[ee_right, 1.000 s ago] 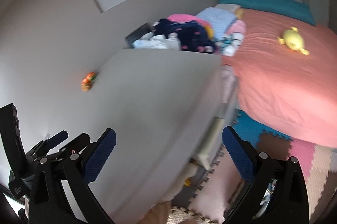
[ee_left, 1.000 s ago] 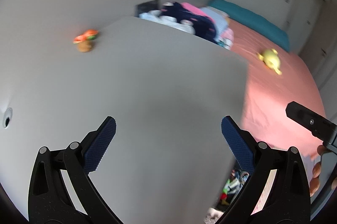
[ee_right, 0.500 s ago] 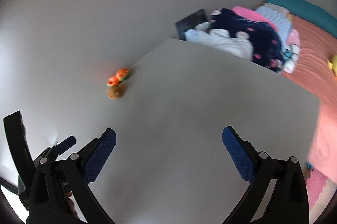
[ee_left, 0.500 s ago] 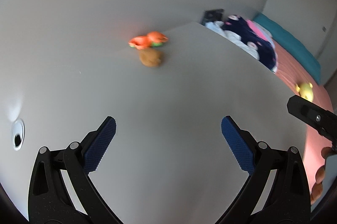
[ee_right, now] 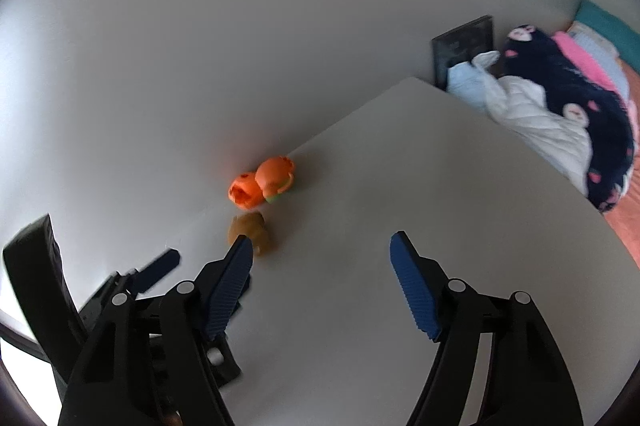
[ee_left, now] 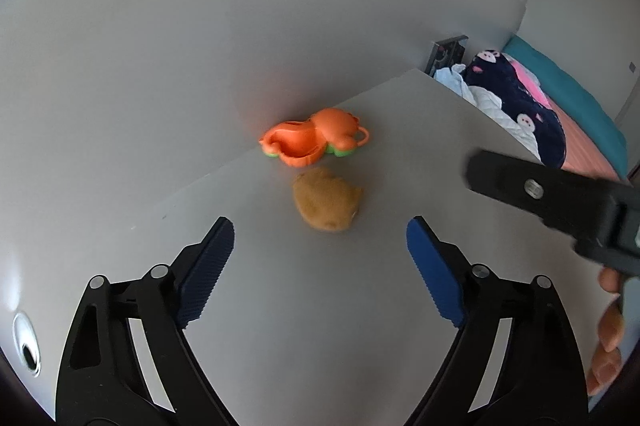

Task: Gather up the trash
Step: 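Grasp the tan bear sponge with the left tool while the right tool grasps the orange toy, then carry sponge and orange toy over the black bin and open both tools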

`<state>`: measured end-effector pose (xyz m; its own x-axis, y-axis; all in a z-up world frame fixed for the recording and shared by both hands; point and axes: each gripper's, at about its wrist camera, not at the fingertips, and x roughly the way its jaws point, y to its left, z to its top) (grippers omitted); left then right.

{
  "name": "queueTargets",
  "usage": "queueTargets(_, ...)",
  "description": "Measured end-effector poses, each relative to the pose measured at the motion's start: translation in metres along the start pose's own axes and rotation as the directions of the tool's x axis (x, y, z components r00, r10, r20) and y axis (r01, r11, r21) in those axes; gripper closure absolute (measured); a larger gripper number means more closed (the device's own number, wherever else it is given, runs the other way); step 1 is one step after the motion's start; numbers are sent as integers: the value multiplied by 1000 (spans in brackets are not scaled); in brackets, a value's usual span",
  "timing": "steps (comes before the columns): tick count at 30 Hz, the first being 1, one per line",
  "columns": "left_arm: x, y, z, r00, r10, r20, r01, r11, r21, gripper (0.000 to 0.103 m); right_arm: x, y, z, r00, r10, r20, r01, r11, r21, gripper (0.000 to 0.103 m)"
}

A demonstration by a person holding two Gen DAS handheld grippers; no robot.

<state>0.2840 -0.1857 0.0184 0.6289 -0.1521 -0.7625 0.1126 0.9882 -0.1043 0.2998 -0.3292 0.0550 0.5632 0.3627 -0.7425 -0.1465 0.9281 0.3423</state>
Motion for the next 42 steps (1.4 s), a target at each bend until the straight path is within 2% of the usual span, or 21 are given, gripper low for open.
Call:
queueTargets(5,19,1,4,1000,-18,-5,18,999,26,26,38,-5,19,994,89,-62,-87,996,35,30)
queueTargets(7,29,4,7,1000,-21,-15,21,999,46,38,50,-4,21,991,107,-78,-104,994,37,30)
queueTargets(8,34,7,8,999,-23,-27,25,998,52,48,55,-3,23,989,120,-82,-117,992,43,30)
queueTargets(11,40,15,12,999,-22,-24,23,999,49,56,69,0,25,985,148,-90,-144,988,51,30)
queueTargets(14,39,28,17,1000,-26,-9,27,999,29,57,81,3,27,983,162,-88,-157,986,61,30)
queueTargets(18,29,37,19,1000,-7,15,6,998,60,57,92,8,30,980,185,-79,-179,981,76,31)
queueTargets(21,24,42,19,1000,0,19,-1,998,70,57,99,14,31,977,199,-75,-192,977,89,38)
queueTargets(23,23,42,20,1000,1,20,-3,997,80,57,103,19,31,976,201,-79,-193,976,97,51)
queueTargets(26,18,43,21,1000,5,28,-7,996,84,57,107,20,31,977,202,-68,-192,973,128,60)
queueTargets(28,15,44,21,1000,8,28,-10,996,86,57,102,16,31,977,210,-39,-201,967,157,69)
queueTargets(34,-4,43,20,999,-1,45,-3,997,77,57,72,10,20,982,187,1,-185,971,153,69)
queueTargets(42,-59,15,-2,996,-48,76,40,994,102,57,-11,7,-23,992,113,56,-119,984,134,69)
